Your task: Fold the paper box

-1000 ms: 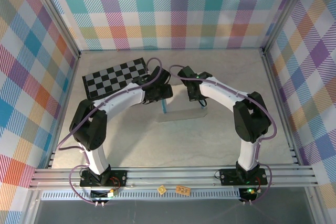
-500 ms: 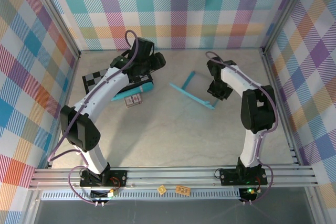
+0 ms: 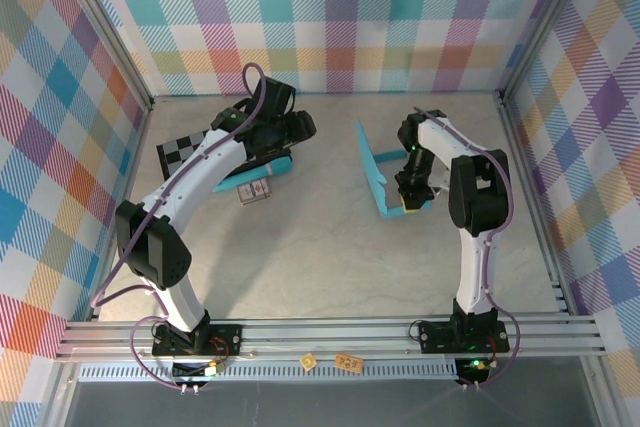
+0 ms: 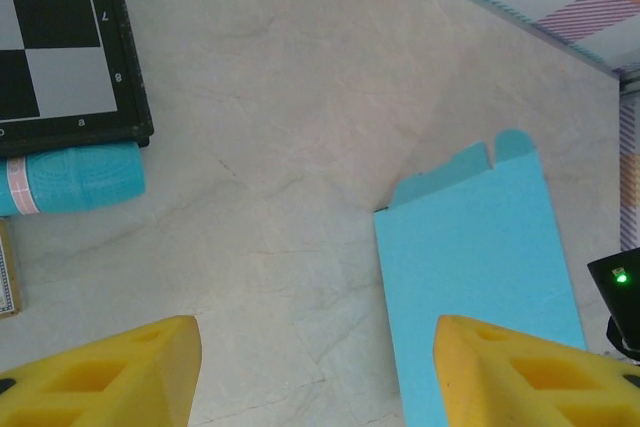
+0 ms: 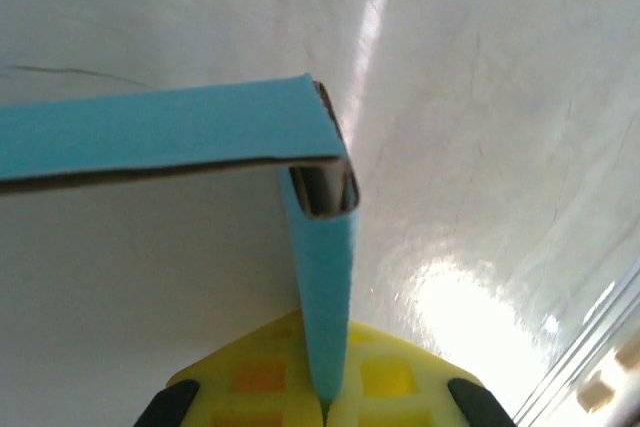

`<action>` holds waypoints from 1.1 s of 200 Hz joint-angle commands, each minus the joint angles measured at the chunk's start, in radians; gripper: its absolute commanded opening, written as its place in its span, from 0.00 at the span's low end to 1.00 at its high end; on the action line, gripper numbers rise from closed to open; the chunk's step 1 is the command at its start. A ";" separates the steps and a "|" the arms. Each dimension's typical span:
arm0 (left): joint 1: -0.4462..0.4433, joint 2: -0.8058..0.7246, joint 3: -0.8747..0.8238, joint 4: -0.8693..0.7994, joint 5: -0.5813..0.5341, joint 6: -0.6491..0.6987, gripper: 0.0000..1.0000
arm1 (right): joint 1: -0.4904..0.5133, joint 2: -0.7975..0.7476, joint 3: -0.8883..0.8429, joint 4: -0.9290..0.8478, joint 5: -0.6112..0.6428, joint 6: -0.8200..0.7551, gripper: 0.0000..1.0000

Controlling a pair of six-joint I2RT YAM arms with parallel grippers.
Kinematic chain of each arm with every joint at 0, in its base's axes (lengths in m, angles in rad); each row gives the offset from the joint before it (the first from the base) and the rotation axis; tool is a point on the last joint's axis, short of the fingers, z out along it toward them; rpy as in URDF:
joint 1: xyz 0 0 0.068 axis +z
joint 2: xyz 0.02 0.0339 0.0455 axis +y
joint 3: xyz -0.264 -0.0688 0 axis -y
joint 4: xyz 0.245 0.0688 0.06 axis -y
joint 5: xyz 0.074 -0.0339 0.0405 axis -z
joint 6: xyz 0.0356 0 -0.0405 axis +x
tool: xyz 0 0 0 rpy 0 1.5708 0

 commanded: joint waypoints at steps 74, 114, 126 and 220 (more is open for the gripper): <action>-0.029 -0.033 -0.053 0.014 0.141 0.075 0.59 | 0.065 -0.089 -0.252 0.254 -0.254 0.315 0.13; -0.053 -0.013 -0.062 0.025 0.240 0.124 0.58 | 0.061 -0.158 -0.276 0.275 -0.209 0.288 0.34; -0.063 -0.006 -0.066 0.026 0.259 0.129 0.58 | 0.059 -0.182 -0.265 0.277 -0.190 0.265 0.37; -0.088 0.025 -0.087 0.058 0.262 0.101 0.50 | 0.049 -0.373 -0.077 0.359 0.025 -0.266 0.63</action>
